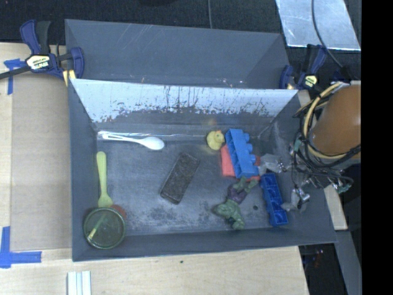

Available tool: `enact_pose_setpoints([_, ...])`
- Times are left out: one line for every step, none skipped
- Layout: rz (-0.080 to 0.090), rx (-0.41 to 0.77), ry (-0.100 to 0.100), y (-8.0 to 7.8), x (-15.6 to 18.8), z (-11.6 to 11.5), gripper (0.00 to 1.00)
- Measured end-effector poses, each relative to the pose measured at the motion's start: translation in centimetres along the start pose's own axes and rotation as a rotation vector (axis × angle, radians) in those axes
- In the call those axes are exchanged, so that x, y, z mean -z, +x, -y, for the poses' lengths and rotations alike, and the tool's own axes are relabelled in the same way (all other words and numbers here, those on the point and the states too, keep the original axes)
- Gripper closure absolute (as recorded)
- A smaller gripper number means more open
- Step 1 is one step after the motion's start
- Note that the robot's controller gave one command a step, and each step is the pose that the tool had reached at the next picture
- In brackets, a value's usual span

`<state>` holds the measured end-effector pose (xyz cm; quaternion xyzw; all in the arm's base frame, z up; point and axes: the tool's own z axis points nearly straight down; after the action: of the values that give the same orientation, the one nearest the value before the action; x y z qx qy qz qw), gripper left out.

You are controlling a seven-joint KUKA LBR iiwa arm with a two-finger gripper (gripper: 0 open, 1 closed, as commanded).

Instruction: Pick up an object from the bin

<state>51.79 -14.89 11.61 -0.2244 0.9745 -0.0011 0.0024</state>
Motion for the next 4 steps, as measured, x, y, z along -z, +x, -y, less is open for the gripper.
enact_pose_setpoints([0.012,0.412,0.013,-0.5,-0.4,-0.8,0.00])
enact_pose_setpoints([0.027,0.413,0.010,-1.0,-3.8,-0.4,0.00])
enact_pose_setpoints([0.043,0.979,0.049,-1.9,-3.8,-1.5,1.00])
enact_pose_setpoints([0.043,0.979,0.048,-1.9,-3.7,-1.5,1.00])
